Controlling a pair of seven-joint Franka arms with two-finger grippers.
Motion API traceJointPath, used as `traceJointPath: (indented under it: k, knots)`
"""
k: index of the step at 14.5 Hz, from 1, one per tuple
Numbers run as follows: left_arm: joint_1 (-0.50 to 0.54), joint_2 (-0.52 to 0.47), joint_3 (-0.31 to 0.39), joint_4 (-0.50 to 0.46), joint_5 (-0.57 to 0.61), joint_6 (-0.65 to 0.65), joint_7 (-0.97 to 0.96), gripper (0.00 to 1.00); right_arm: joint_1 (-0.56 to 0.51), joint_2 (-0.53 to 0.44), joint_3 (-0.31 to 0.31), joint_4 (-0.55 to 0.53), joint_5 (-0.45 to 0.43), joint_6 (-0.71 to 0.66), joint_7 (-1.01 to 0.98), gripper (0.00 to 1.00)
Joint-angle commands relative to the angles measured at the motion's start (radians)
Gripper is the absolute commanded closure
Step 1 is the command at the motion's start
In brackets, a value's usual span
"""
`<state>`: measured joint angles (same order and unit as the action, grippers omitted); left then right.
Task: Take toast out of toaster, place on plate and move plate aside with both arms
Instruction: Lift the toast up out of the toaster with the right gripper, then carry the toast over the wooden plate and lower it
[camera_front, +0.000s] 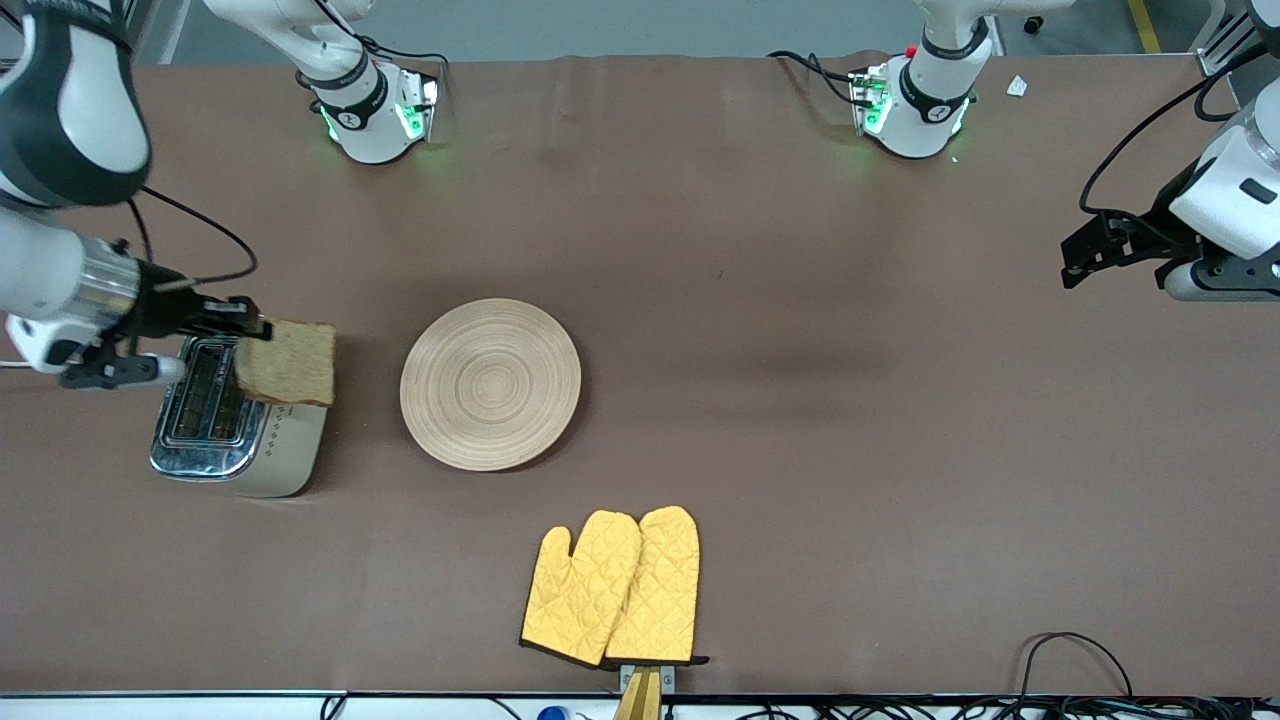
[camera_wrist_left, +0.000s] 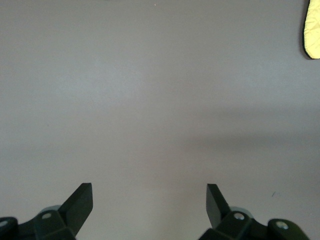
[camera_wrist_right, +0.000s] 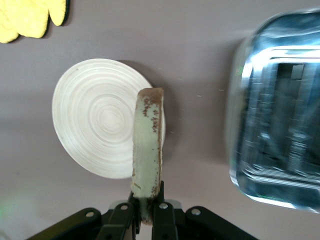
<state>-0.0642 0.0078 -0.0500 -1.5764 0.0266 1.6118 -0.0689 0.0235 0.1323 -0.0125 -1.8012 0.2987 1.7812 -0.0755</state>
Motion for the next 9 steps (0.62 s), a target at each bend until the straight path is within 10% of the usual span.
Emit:
traceJointPath:
  k: [1,9]
  knots:
    - [0.0,0.0,-0.002,0.016,0.019,-0.017,0.004,0.0,0.082,-0.023,-0.003,-0.113,0.092,0.107,0.017,1.0]
    - [-0.002,0.0,-0.002,0.015,0.021,-0.018,0.005,0.0,0.271,0.128,-0.003,-0.187,0.312,0.349,0.019,1.0]
